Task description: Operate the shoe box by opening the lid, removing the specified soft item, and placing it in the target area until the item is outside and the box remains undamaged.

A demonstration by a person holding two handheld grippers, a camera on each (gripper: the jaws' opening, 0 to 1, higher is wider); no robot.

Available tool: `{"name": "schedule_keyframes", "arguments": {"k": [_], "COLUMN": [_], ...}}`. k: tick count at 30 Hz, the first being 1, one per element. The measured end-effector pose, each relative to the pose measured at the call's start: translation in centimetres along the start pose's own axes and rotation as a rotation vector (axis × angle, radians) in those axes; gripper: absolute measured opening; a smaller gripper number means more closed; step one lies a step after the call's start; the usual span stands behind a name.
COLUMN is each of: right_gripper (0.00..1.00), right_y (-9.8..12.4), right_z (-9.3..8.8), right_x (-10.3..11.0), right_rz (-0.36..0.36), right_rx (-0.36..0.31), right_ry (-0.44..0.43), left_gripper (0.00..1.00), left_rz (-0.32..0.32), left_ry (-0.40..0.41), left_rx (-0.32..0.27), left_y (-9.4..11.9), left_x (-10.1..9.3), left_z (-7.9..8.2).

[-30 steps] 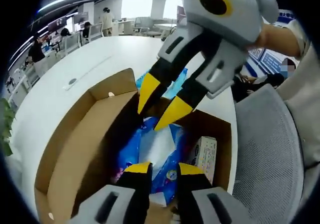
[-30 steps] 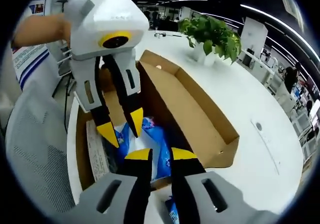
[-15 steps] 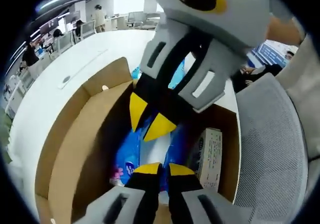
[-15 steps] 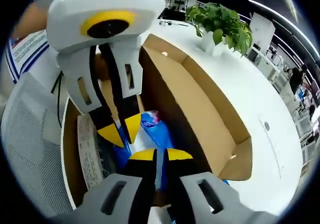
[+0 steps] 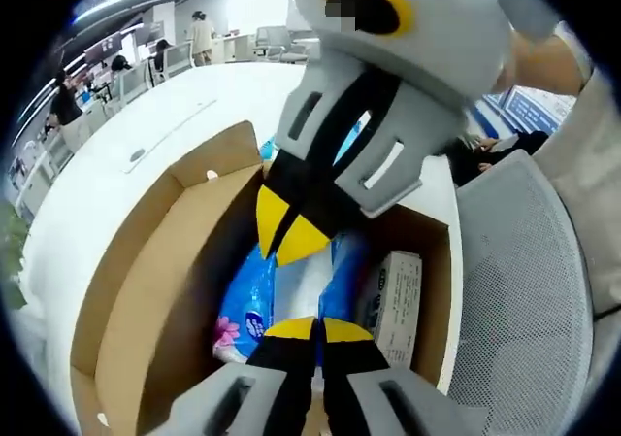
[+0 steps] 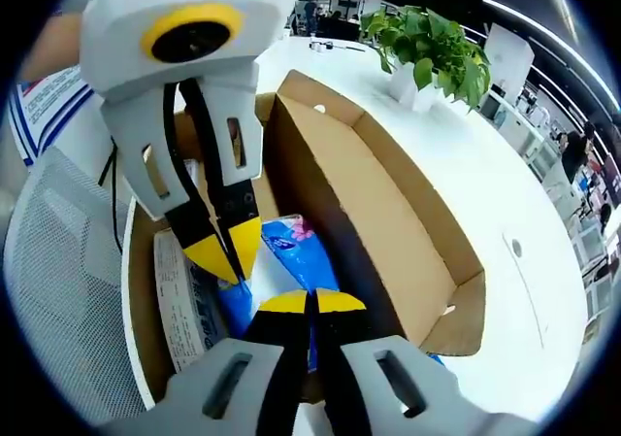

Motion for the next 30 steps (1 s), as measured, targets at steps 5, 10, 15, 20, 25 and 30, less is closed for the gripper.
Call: {"name": "schedule_keyframes", "arguments": {"k": [5,10,15,20,25,30], "right_gripper": [0.0,0.0,0.0,0.0,0.0,0.0], "right_y": [0.6,1.2,2.1,3.3,4.7,6.1], "right_z": [0.8,1.8,2.9,4.0,5.1,6.1], "right_x": [0.0,0.1,0.3,0.7,1.1,1.1], "right_rz": [-0.001,-0.006,-0.004,-0.003,0.0,-0.011], "right_rx": [-0.023,-0.042,-0.064,-0.089,-0.116,-0.143], "right_ry": [0.006,0.02,0.033,0.057,0.078,0.095], "left_gripper": [0.0,0.0,0.0,0.0,0.0,0.0], "left_rz": [0.015,0.04,0.059,0.089,0.108,0.124], "left_ry": [0.014,0.018,0.023,0.021,0.035,0.055], "left_rx": [-0.008,-0.02,-0.026,-0.031,-0.034,-0.047], "left_y": [0.9,2.0,3.1,4.8,6.5,8.0], "left_x": [0.0,0.2,0.1,-0.1,-0.5,-0.9], "left_z": [0.1,0.5,0.8,1.6,2.6,3.6]}}
Point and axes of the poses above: the point that each gripper's makers call its tool centre point, and the gripper's own axes: y roughly backward along the fingers, x roughly to its left, z roughly out of its top, the point moved 2 cm from there along y, roughly backward along the fingers, and after that the axes turned 5 degrees about z, right-handed, at the moved point
